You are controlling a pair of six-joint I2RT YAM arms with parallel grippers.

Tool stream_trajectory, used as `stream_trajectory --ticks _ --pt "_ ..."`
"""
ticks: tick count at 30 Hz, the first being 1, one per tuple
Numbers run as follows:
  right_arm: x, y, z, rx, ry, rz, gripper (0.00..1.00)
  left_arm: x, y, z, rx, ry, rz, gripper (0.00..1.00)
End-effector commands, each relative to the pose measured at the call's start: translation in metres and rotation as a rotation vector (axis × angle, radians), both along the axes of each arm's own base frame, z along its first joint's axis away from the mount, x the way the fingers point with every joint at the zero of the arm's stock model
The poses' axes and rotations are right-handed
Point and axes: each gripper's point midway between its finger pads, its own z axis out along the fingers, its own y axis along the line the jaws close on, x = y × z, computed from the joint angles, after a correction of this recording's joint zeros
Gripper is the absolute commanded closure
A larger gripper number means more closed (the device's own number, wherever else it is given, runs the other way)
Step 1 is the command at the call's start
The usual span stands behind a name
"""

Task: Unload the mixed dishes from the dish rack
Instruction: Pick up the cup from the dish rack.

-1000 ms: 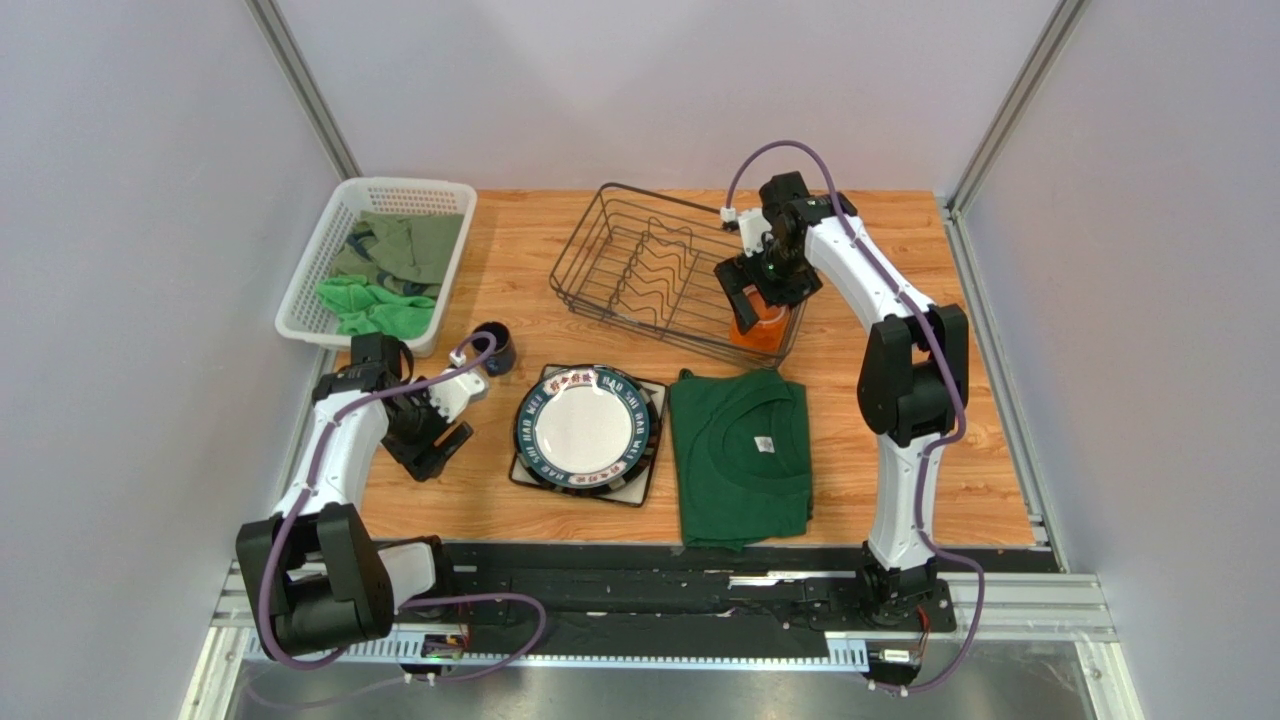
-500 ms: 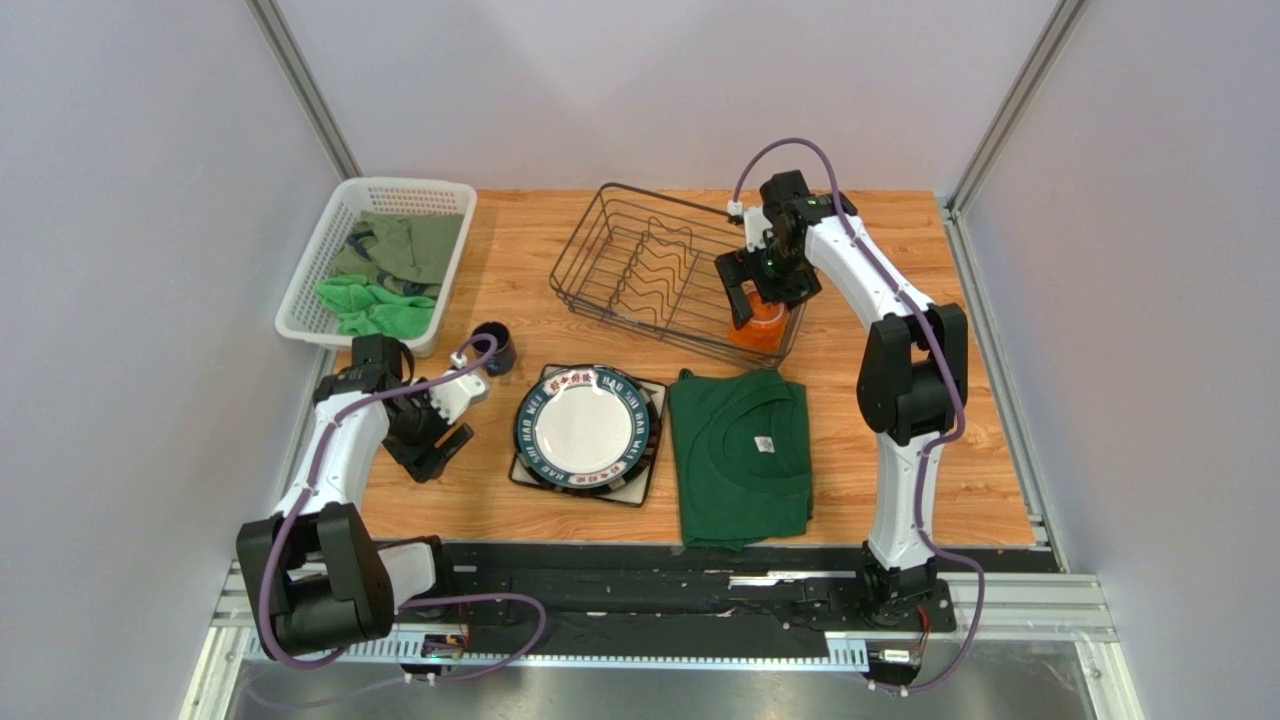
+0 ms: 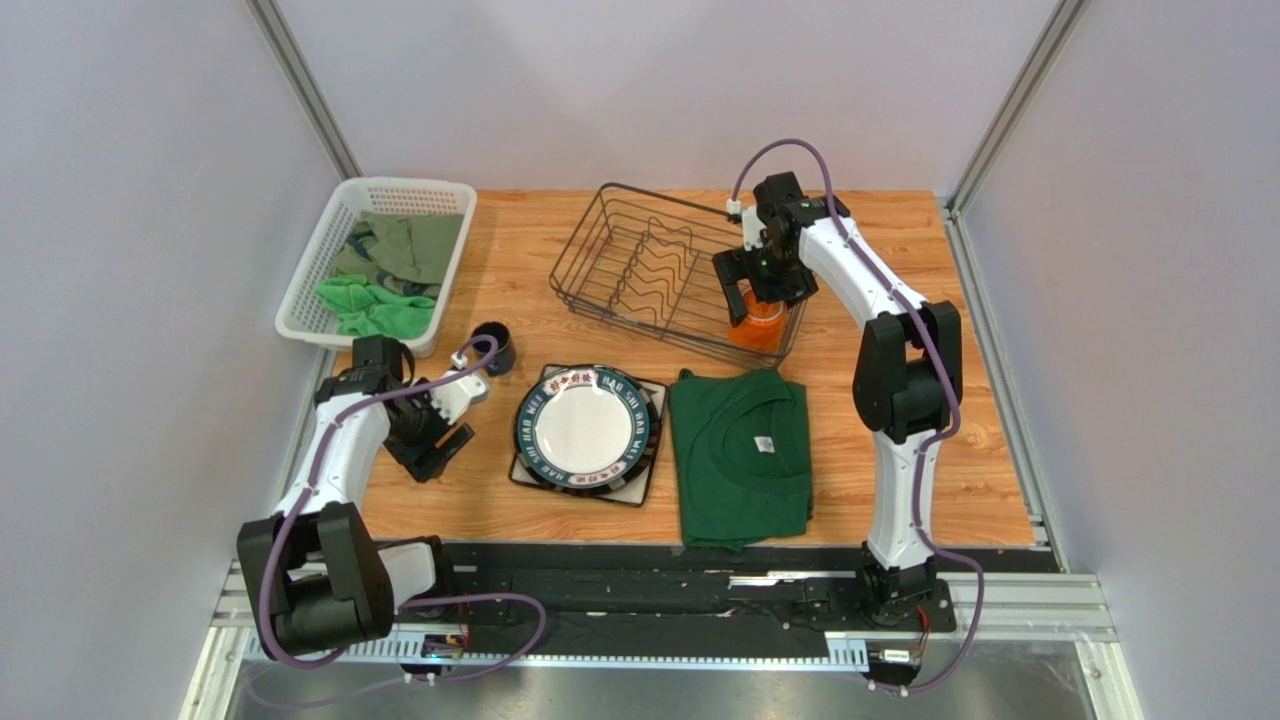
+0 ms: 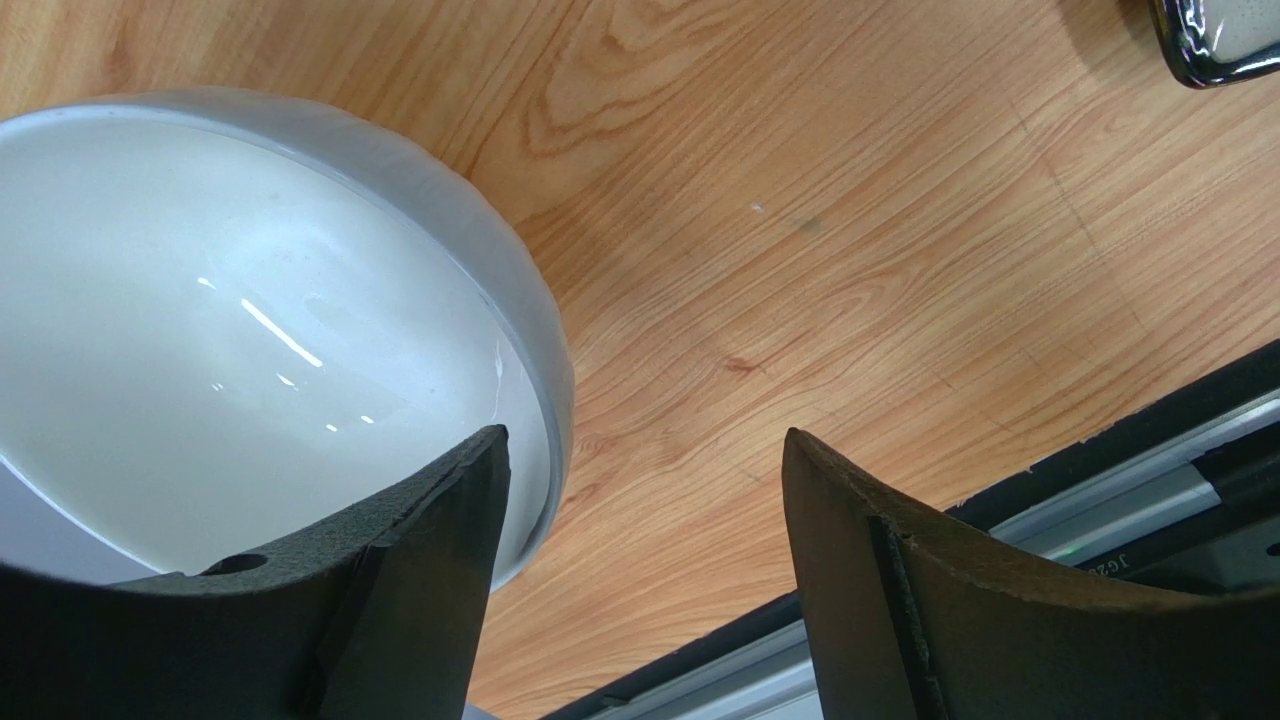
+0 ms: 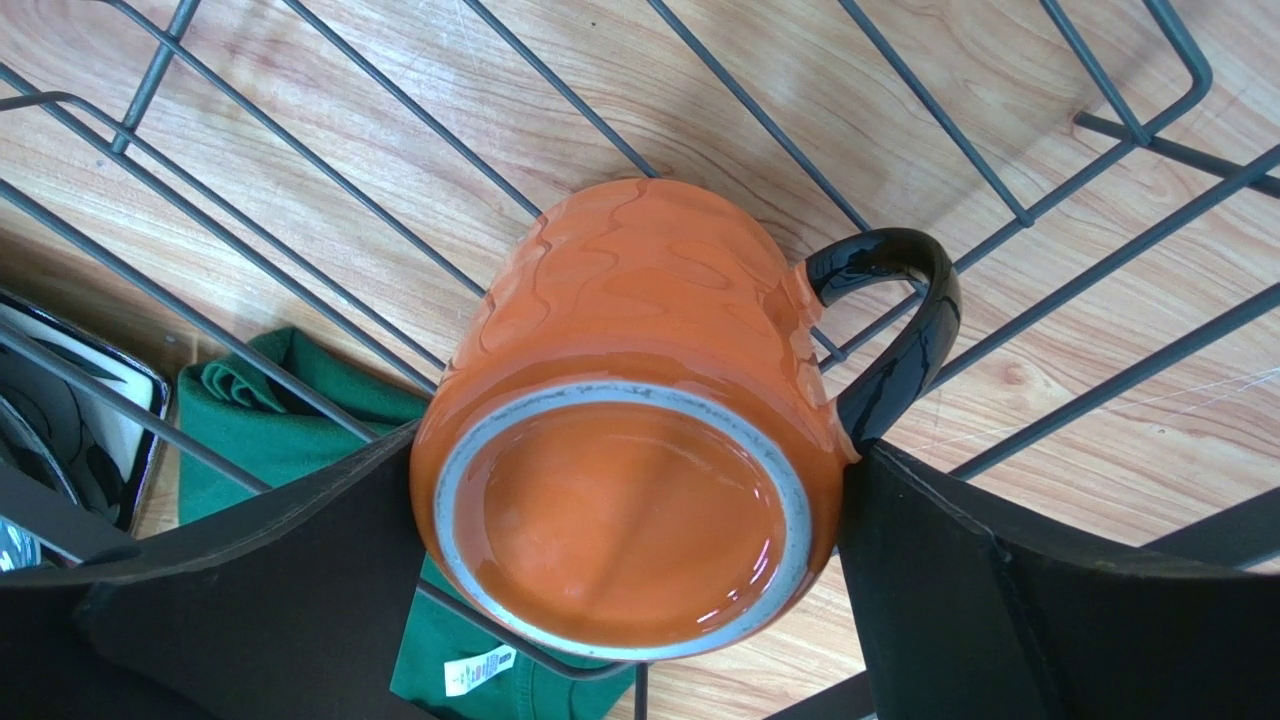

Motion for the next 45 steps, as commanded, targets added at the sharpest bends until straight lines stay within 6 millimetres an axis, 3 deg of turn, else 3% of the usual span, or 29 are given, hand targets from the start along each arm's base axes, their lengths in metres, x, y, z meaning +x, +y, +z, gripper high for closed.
stream_trajectory --ticks 1,7,14,28,35,40,45 --pt "0.008 0.001 -0.003 -0.012 -0.024 -0.015 0.03 0.002 0.001 0.002 0.004 -0.025 -0.011 0.25" --pt "0.007 0.0 -0.003 -0.015 -0.027 -0.005 0.11 0.001 0.001 0.0 0.003 -0.021 -0.013 0.25" --pt "0.008 0.005 0.014 0.015 -0.06 0.008 0.3 0.005 -0.001 0.008 -0.005 -0.05 -0.004 0.25" --pt "0.013 0.014 0.077 0.09 -0.183 0.045 0.43 0.014 -0.023 0.075 -0.112 -0.198 0.004 0.24" --pt "0.013 0.024 0.119 0.158 -0.263 0.073 0.44 0.008 -0.039 0.105 -0.189 -0.24 -0.002 0.23" --pt "0.007 0.035 0.16 0.25 -0.342 0.109 0.43 0.011 -0.067 0.135 -0.338 -0.322 -0.031 0.22" --pt "-0.016 0.06 0.209 0.451 -0.403 0.174 0.42 0.02 -0.101 0.16 -0.554 -0.4 -0.059 0.2"
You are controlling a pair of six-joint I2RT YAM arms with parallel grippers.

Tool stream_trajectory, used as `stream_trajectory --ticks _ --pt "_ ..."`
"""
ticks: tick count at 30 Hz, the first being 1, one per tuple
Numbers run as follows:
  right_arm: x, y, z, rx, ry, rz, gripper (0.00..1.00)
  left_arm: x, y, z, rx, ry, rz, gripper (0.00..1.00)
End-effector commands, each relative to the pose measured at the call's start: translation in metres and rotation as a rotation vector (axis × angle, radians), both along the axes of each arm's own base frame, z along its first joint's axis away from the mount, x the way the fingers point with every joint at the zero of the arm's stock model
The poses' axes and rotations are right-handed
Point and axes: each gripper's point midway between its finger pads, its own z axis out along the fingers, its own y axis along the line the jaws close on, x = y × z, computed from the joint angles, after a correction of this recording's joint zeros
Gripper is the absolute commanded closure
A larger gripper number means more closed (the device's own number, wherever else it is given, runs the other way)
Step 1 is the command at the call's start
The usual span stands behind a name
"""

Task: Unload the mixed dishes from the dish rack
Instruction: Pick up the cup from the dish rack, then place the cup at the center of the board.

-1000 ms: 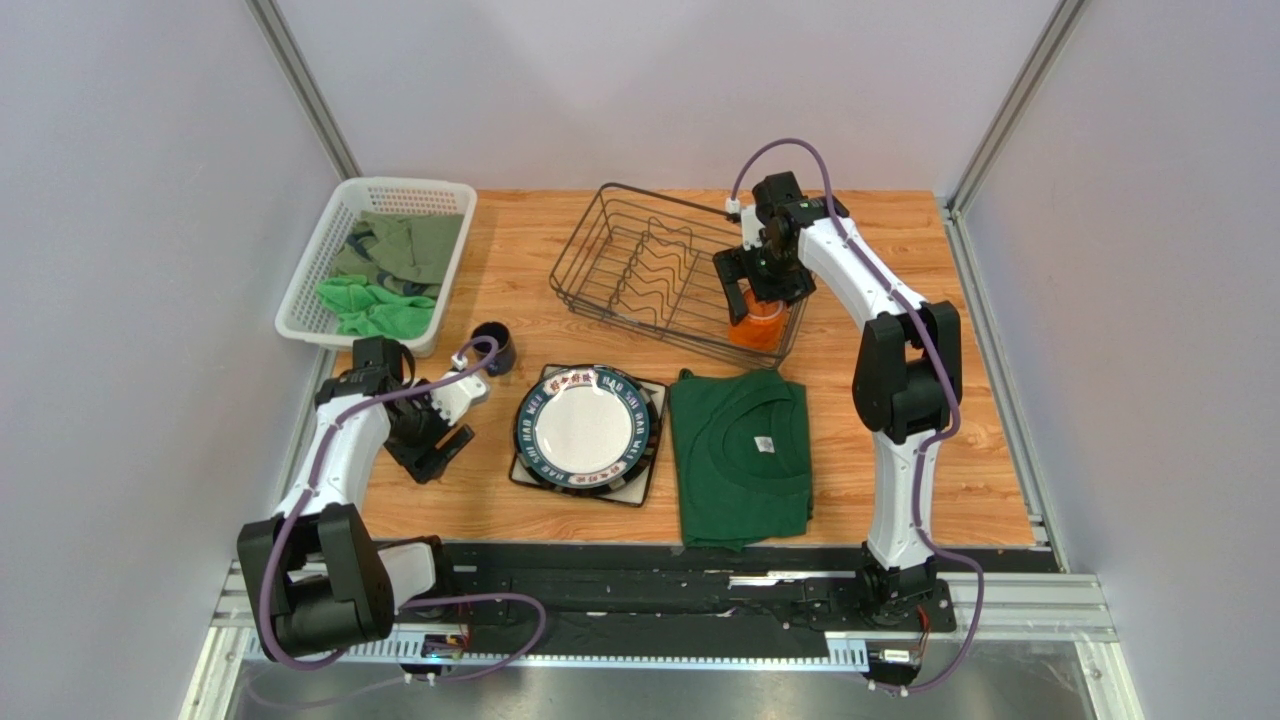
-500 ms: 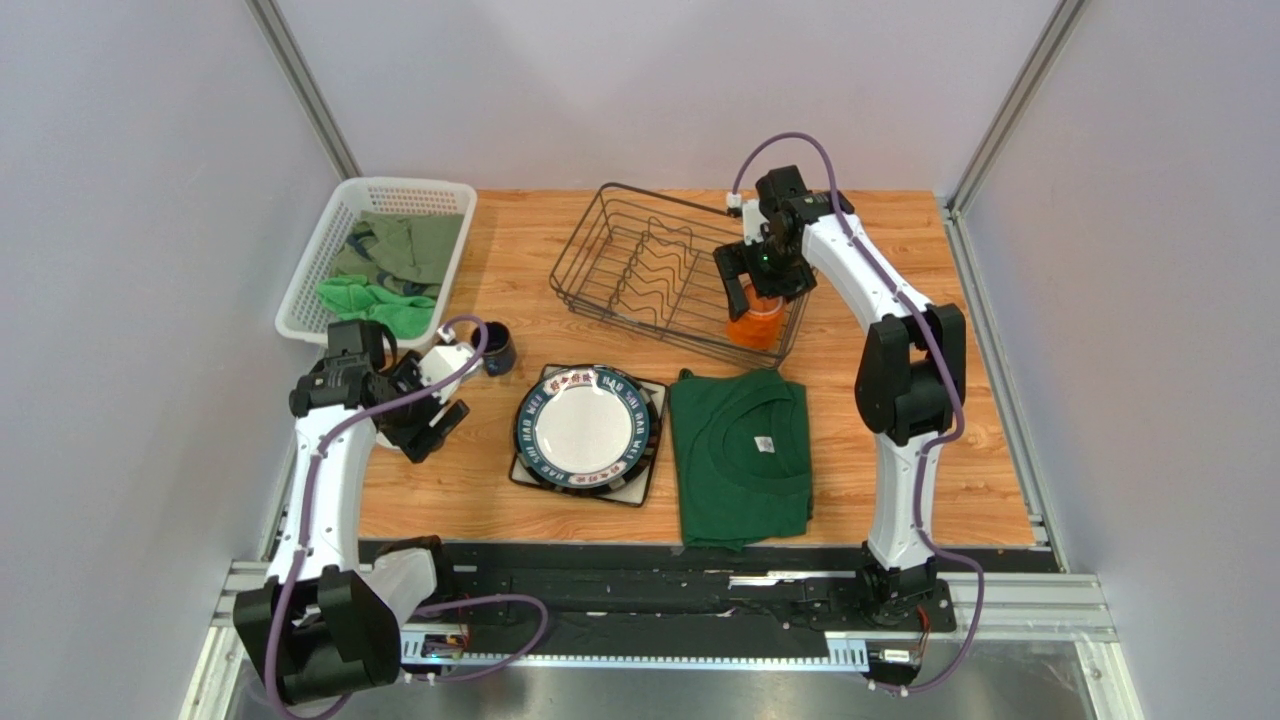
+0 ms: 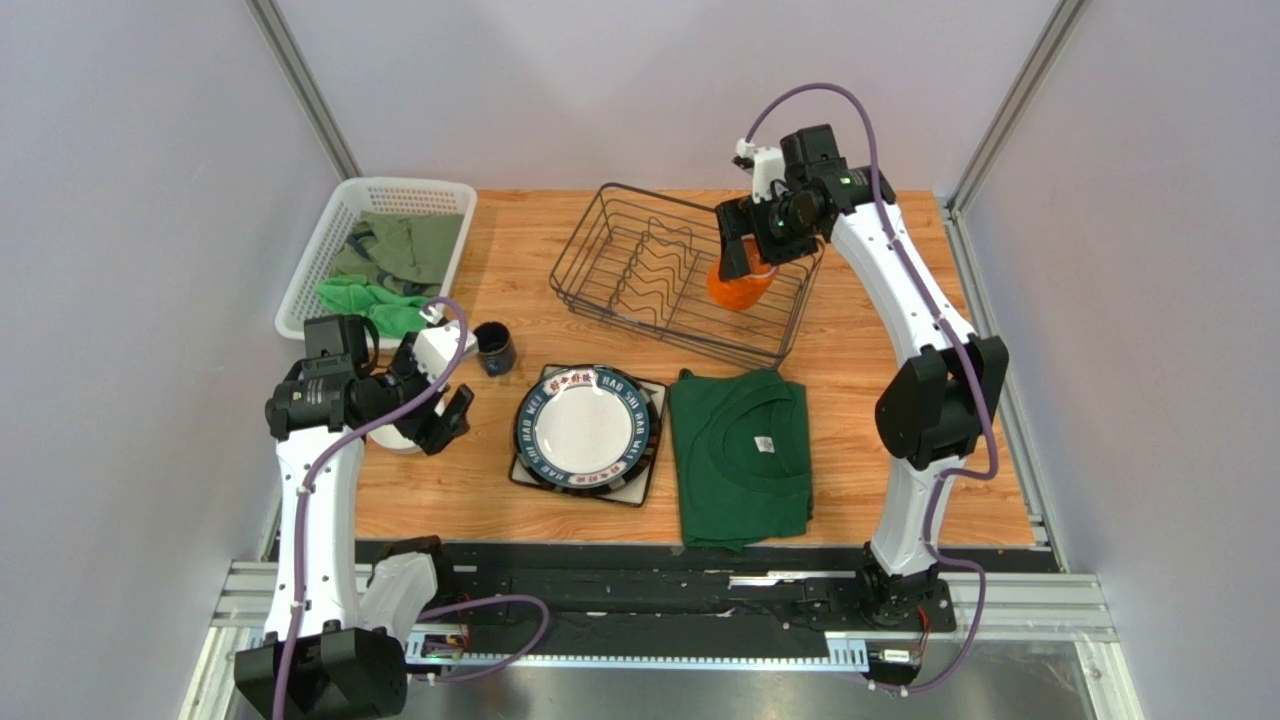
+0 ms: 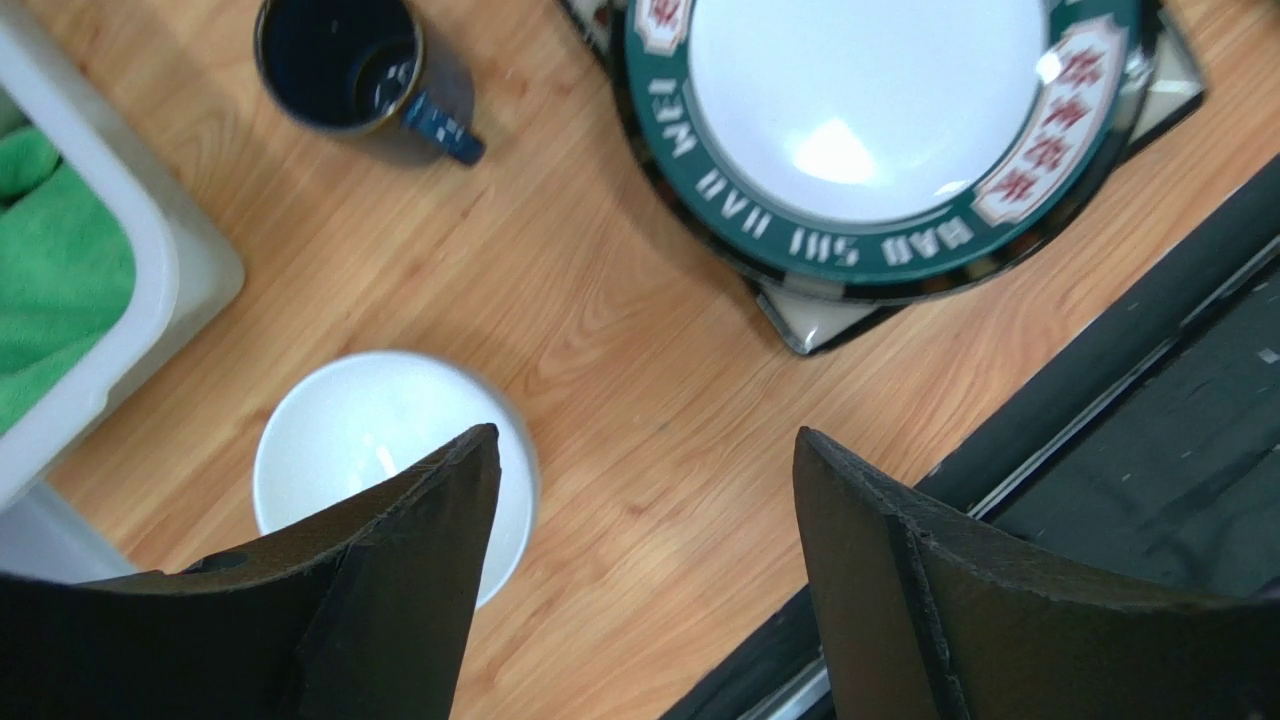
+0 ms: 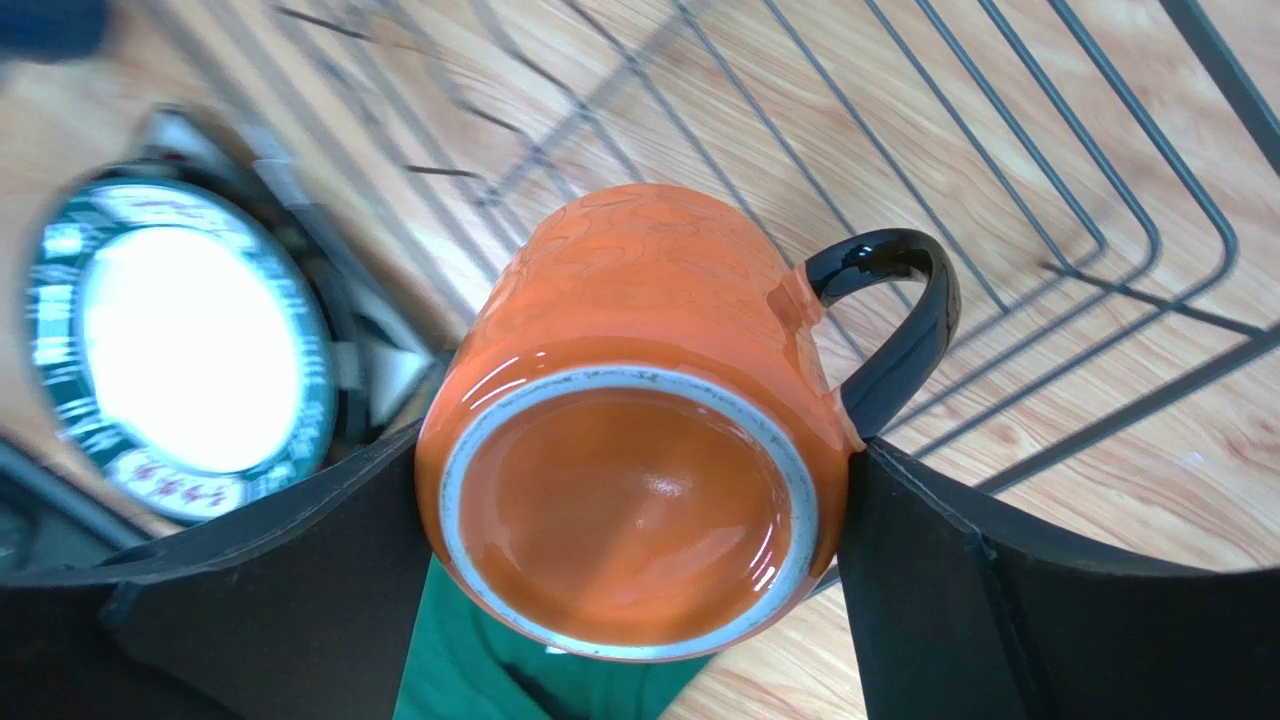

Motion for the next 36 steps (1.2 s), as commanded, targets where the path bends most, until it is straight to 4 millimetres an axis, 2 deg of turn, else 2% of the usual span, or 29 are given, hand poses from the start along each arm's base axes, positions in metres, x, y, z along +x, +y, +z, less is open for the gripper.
stream_trajectory --ticks 1,8,9,13,14,15,16,18,19,22,23,24,26,27,31,36 --pt "-0.022 0.035 0.103 0.279 -0.189 0.106 0.42 0.013 -0.038 0.04 -0.237 -0.126 -0.057 0.19" --pt "-0.058 0.056 0.142 0.472 -0.188 0.19 0.42 0.031 -0.065 0.072 -0.443 -0.194 -0.138 0.18" --pt "-0.059 0.058 0.14 0.492 -0.185 0.198 0.42 0.032 -0.067 0.075 -0.469 -0.185 -0.136 0.19" --pt "-0.078 0.071 0.153 0.607 -0.156 0.26 0.42 0.046 -0.077 0.096 -0.526 -0.25 -0.172 0.25" --pt "-0.089 0.076 0.159 0.648 -0.134 0.288 0.42 0.048 -0.078 0.099 -0.523 -0.276 -0.175 0.25" --pt "-0.09 0.078 0.164 0.664 -0.15 0.306 0.42 0.05 -0.08 0.102 -0.534 -0.286 -0.165 0.25" --pt "-0.093 0.08 0.16 0.675 -0.135 0.316 0.42 0.053 -0.085 0.109 -0.525 -0.356 -0.203 0.25" --pt "-0.104 0.085 0.167 0.723 -0.123 0.348 0.43 0.056 -0.09 0.115 -0.538 -0.402 -0.199 0.25" --pt "-0.108 0.087 0.16 0.74 -0.095 0.353 0.43 0.057 -0.096 0.122 -0.537 -0.474 -0.233 0.25" --pt "-0.121 0.091 0.171 0.801 -0.088 0.392 0.43 0.059 -0.106 0.134 -0.563 -0.552 -0.257 0.25" --pt "-0.125 0.092 0.164 0.815 -0.058 0.401 0.43 0.06 -0.108 0.136 -0.577 -0.557 -0.248 0.25" --pt "-0.127 0.094 0.168 0.827 -0.07 0.42 0.43 0.062 -0.11 0.145 -0.581 -0.606 -0.261 0.26" --pt "-0.138 0.098 0.168 0.855 -0.033 0.455 0.43 0.064 -0.113 0.145 -0.61 -0.606 -0.237 0.27" --pt "-0.141 0.1 0.168 0.862 -0.032 0.475 0.43 0.063 -0.12 0.153 -0.622 -0.641 -0.26 0.28" --pt "-0.159 0.111 0.165 0.879 0.002 0.557 0.42 0.065 -0.127 0.157 -0.636 -0.728 -0.235 0.3" --pt "-0.178 0.127 0.158 0.891 0.056 0.641 0.42 0.062 -0.145 0.161 -0.645 -0.793 -0.268 0.28"
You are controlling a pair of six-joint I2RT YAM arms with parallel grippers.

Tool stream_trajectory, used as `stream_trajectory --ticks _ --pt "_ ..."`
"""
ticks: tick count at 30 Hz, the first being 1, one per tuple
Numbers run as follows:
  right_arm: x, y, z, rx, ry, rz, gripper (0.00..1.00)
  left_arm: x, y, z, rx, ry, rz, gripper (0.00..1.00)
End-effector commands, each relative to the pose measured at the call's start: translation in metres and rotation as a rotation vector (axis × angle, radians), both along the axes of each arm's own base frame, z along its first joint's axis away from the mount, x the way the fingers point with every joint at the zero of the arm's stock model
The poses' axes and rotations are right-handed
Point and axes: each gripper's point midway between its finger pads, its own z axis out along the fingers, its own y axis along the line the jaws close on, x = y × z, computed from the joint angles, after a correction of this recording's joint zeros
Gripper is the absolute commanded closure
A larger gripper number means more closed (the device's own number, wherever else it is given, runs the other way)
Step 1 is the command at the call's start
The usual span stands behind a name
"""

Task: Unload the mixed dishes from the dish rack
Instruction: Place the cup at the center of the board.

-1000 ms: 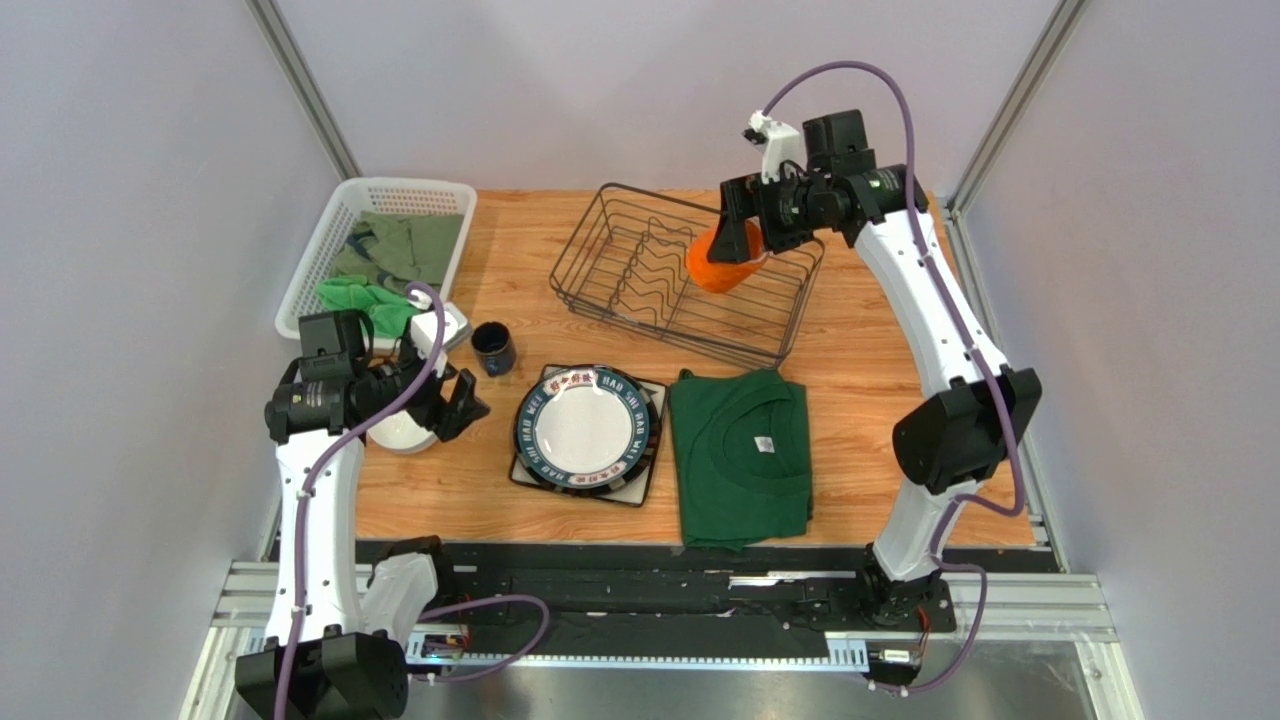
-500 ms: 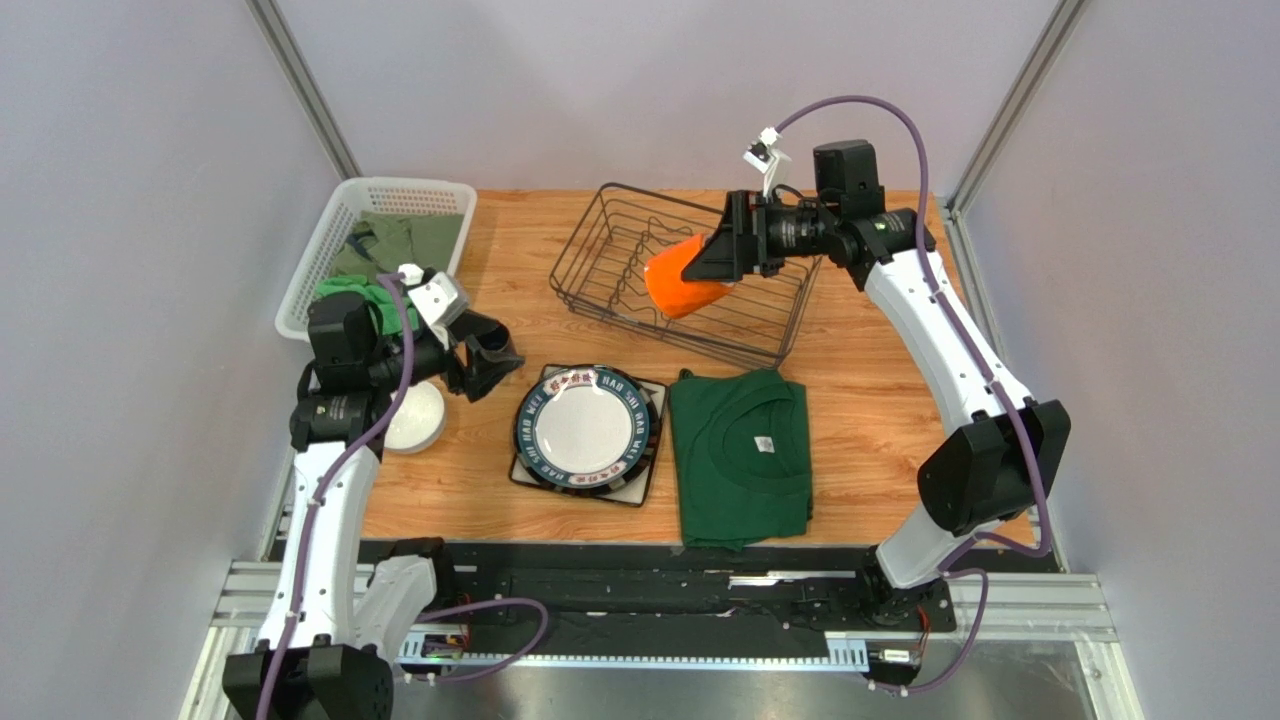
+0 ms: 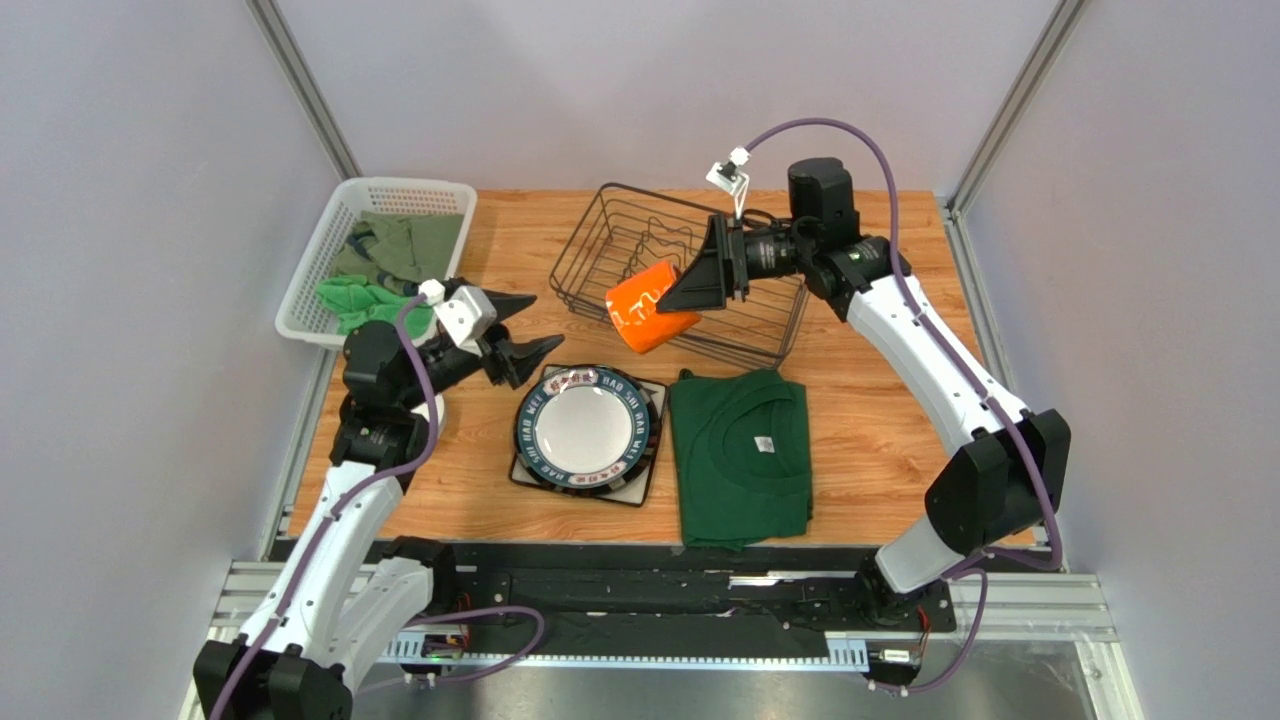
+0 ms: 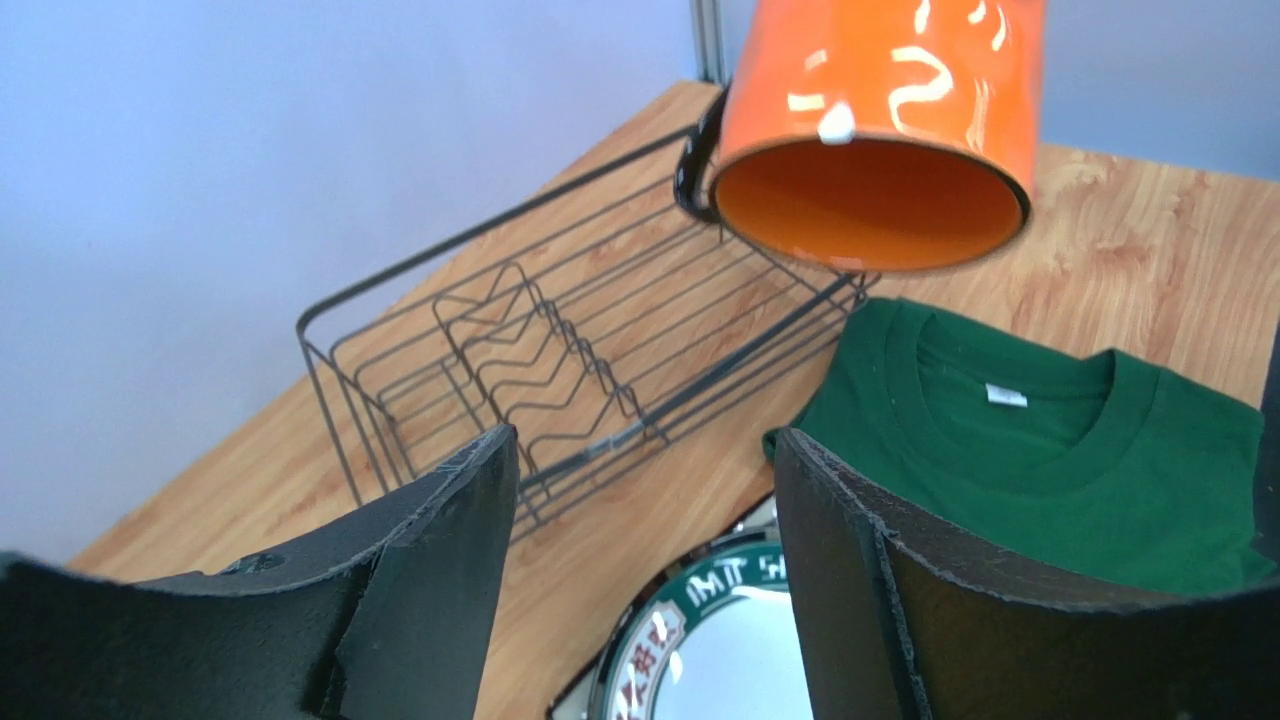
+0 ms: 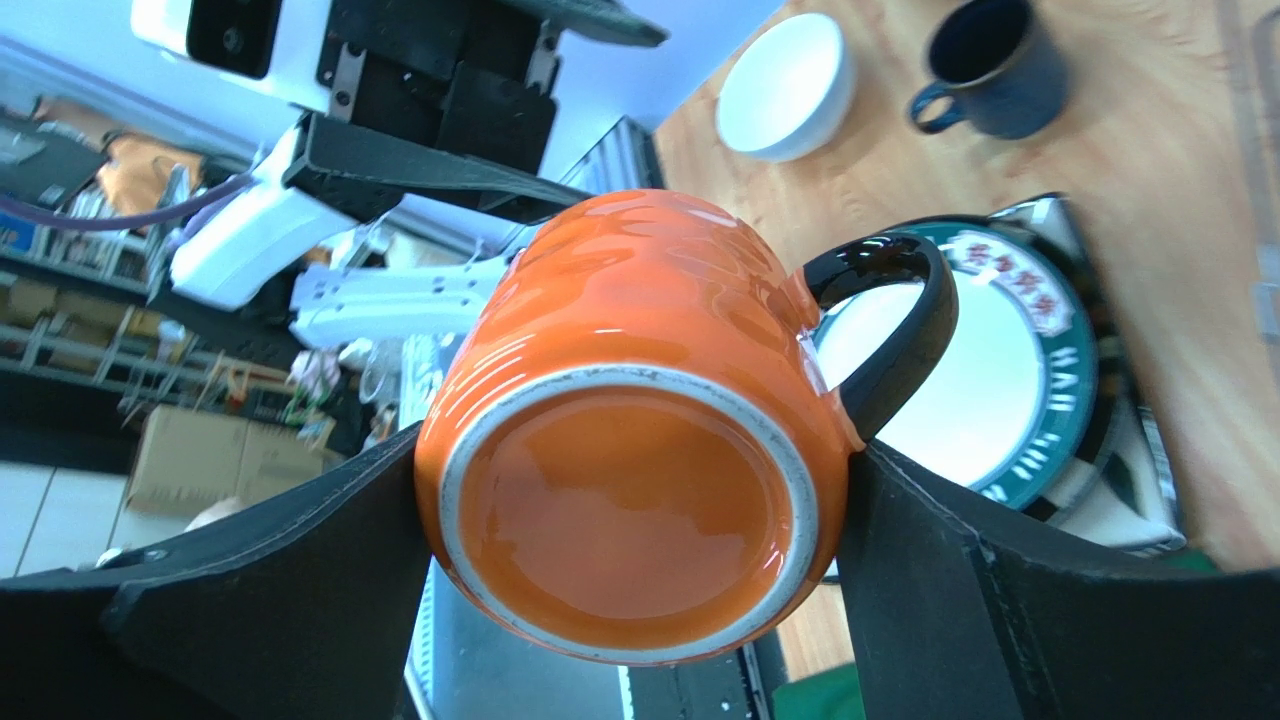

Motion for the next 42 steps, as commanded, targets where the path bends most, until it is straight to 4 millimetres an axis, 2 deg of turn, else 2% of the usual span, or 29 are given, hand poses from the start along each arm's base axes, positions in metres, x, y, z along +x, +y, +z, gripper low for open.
stream_trajectory --ticks 1,6,19,28,34,37,38,42 --pt "-0.034 0.011 0.032 0.093 -0.094 0.153 0.42 0.001 -0.009 0.037 -0.063 -0.162 0.019 0.28" --pt "-0.04 0.018 0.028 0.095 -0.09 0.192 0.42 0.0 -0.022 0.041 -0.091 -0.211 -0.003 0.28" --pt "-0.053 0.023 0.023 0.098 -0.078 0.252 0.42 -0.019 -0.048 0.029 -0.071 -0.285 -0.143 0.26" --pt "-0.058 0.029 0.017 0.09 -0.073 0.283 0.42 -0.025 -0.065 0.036 -0.077 -0.3 -0.195 0.29" --pt "-0.065 0.033 0.013 0.083 -0.07 0.309 0.42 -0.024 -0.075 0.037 -0.084 -0.299 -0.199 0.4" --pt "-0.066 0.034 0.012 0.081 -0.072 0.317 0.42 -0.026 -0.078 0.038 -0.085 -0.307 -0.202 0.54" --pt "-0.066 0.034 0.011 0.081 -0.072 0.319 0.42 -0.026 -0.079 0.038 -0.087 -0.305 -0.204 0.62" --pt "-0.067 0.035 0.01 0.08 -0.067 0.326 0.42 -0.027 -0.079 0.038 -0.094 -0.293 -0.208 0.75"
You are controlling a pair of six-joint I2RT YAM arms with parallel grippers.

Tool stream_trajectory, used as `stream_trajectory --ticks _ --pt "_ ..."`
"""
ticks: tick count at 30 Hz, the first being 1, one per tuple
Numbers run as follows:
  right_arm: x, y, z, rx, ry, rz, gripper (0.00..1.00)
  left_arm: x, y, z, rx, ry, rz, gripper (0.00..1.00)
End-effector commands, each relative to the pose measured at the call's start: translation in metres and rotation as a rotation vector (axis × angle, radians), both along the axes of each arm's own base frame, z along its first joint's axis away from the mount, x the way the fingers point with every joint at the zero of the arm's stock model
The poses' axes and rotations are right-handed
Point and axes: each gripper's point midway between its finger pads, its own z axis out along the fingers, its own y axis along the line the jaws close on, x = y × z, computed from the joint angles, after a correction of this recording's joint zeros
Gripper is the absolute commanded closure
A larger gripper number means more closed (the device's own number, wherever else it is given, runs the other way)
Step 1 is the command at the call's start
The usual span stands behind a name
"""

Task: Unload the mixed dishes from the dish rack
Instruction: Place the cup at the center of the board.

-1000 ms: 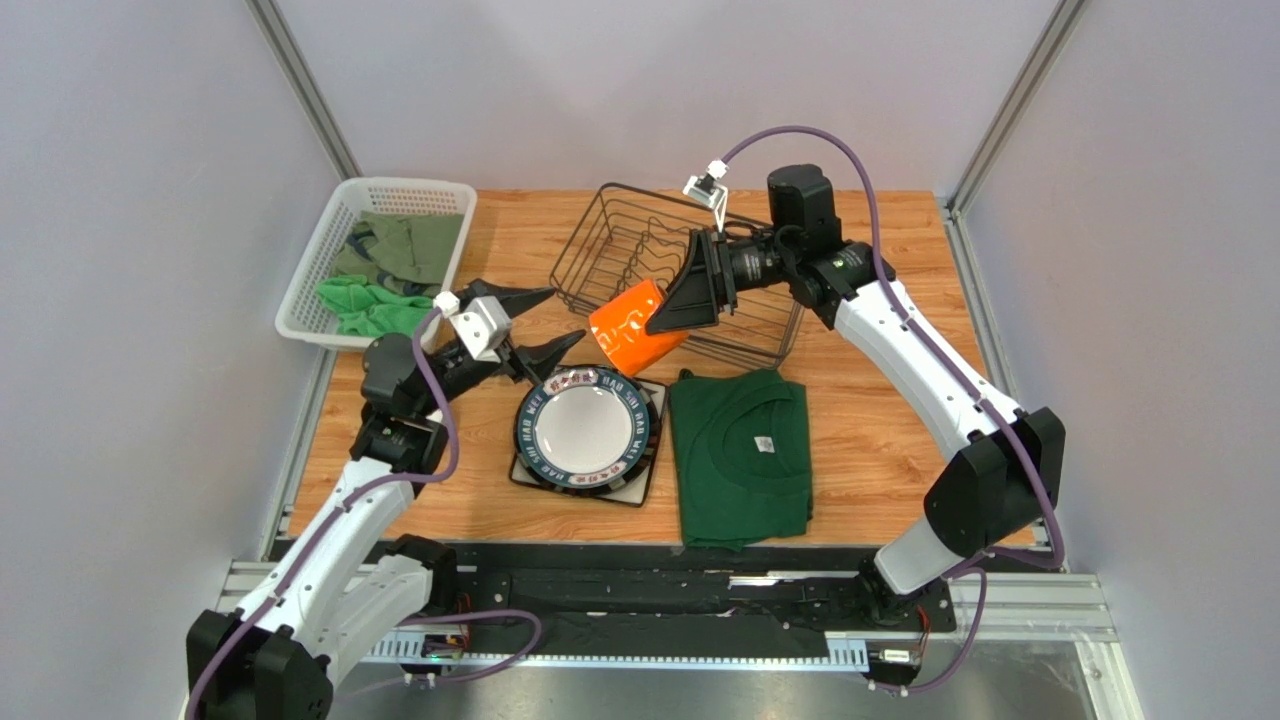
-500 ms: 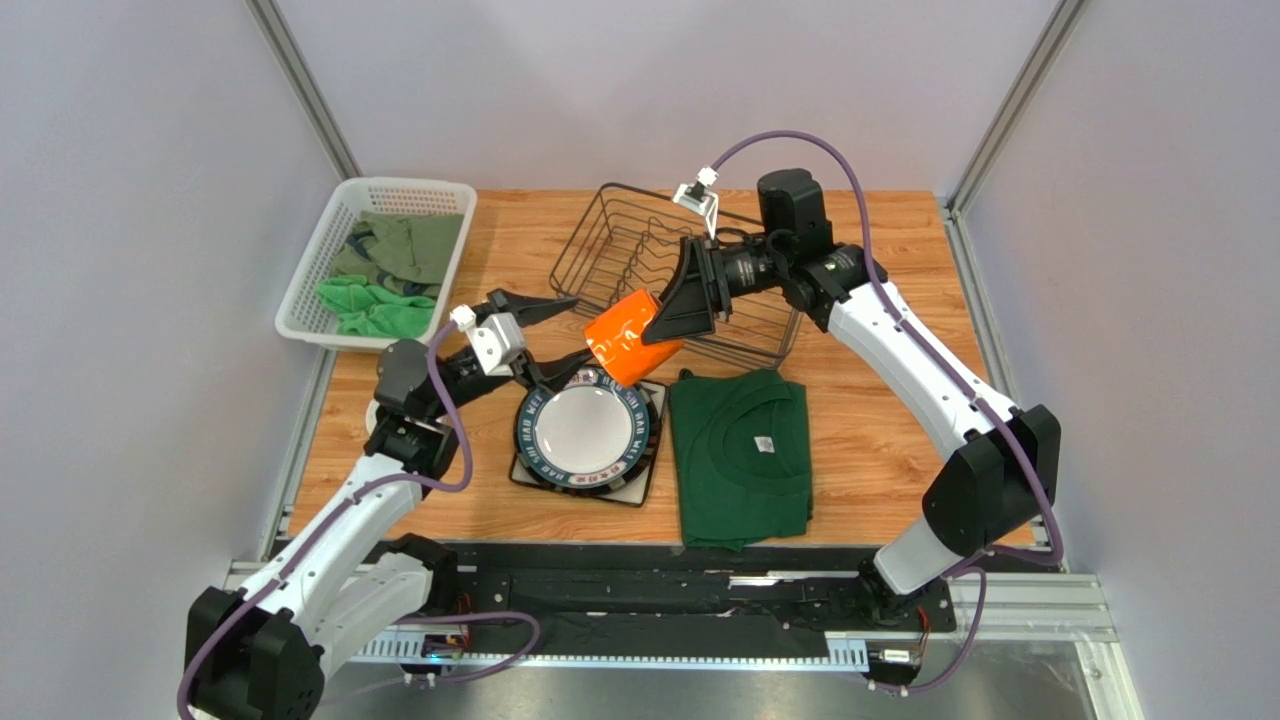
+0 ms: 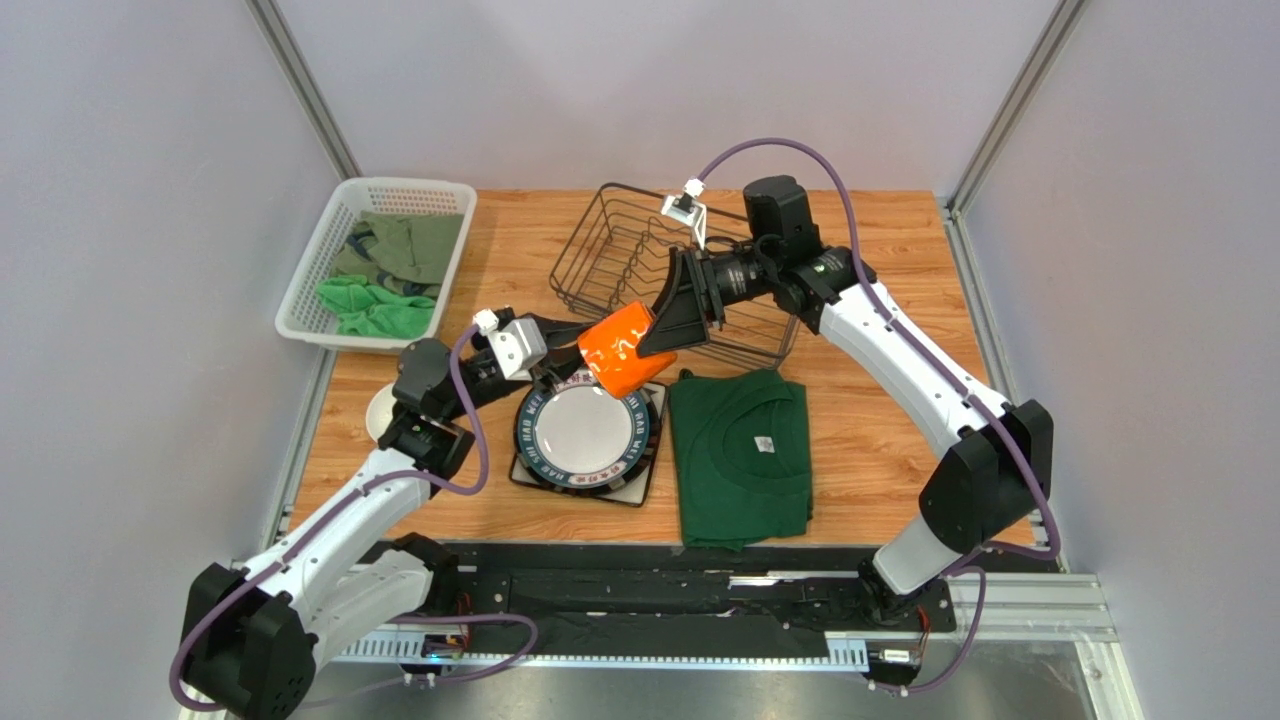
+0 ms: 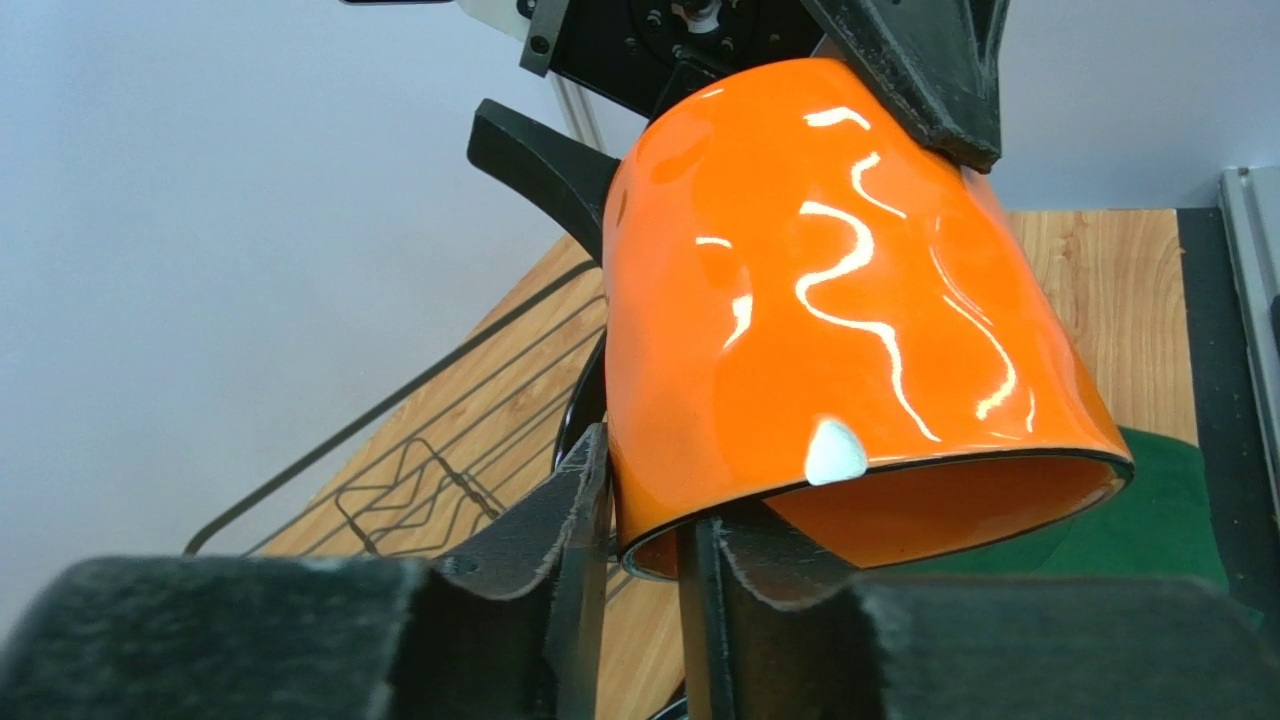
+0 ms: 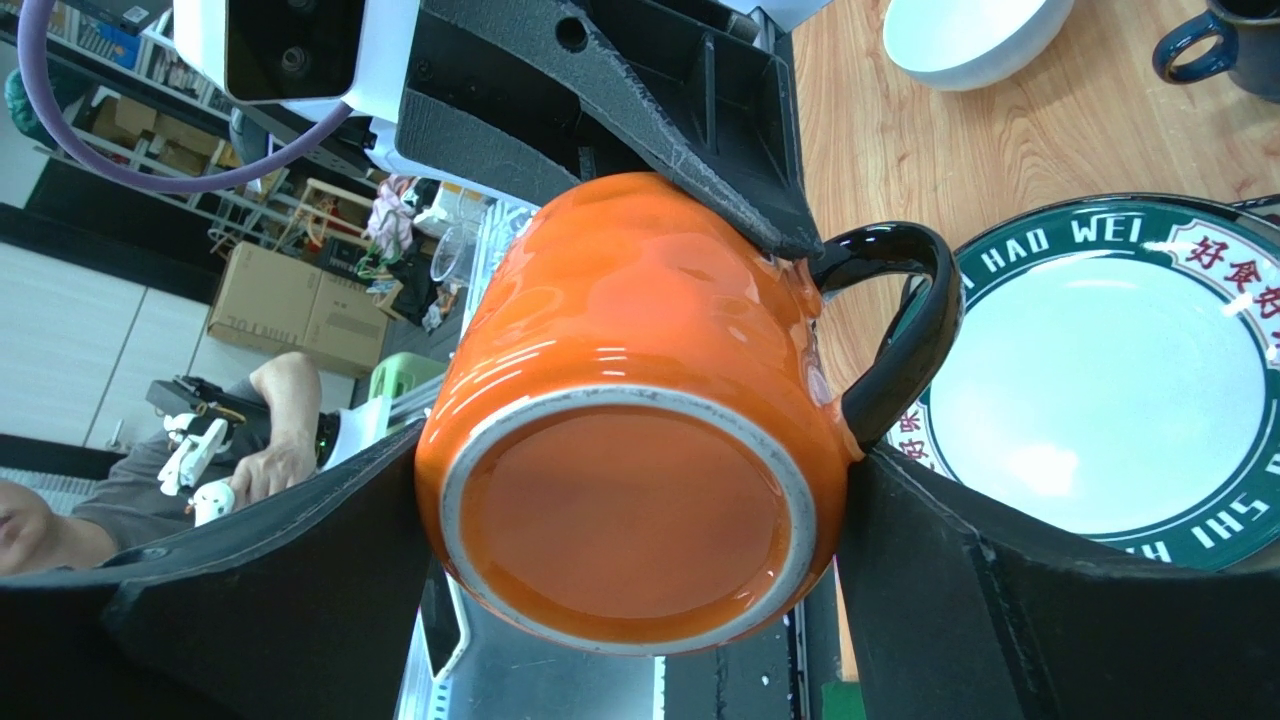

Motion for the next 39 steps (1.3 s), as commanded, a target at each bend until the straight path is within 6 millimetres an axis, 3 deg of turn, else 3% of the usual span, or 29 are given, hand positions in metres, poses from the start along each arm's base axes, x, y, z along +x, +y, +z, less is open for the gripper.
stream_trajectory --ticks 1,6,10,11,14,18,26,39 --pt "-0.008 0.002 0.017 0.051 -0.057 0.059 0.42 -0.004 -0.001 0.033 -0.046 -0.094 -0.008 0.77" --pt "-0.011 0.003 0.012 0.043 -0.053 0.071 0.39 -0.008 -0.002 0.037 -0.065 -0.069 -0.026 1.0" --pt "-0.012 0.002 0.009 0.037 -0.054 0.073 0.3 -0.011 -0.002 0.039 -0.072 -0.061 -0.033 1.0" --pt "-0.012 0.002 0.01 0.039 -0.061 0.072 0.22 -0.012 -0.002 0.037 -0.071 -0.058 -0.033 1.0" --pt "-0.013 0.002 0.008 0.037 -0.06 0.073 0.12 -0.011 -0.001 0.035 -0.063 -0.052 -0.027 1.0" --pt "-0.016 0.0 0.012 0.046 -0.061 0.084 0.04 -0.006 0.001 0.028 -0.049 -0.051 0.005 1.0" --pt "-0.018 -0.003 0.016 0.049 -0.039 0.089 0.01 -0.004 0.005 0.018 -0.036 -0.046 0.025 1.0" --pt "-0.002 -0.018 0.025 0.079 0.0 0.092 0.01 0.002 0.013 0.008 -0.012 -0.027 0.058 1.0"
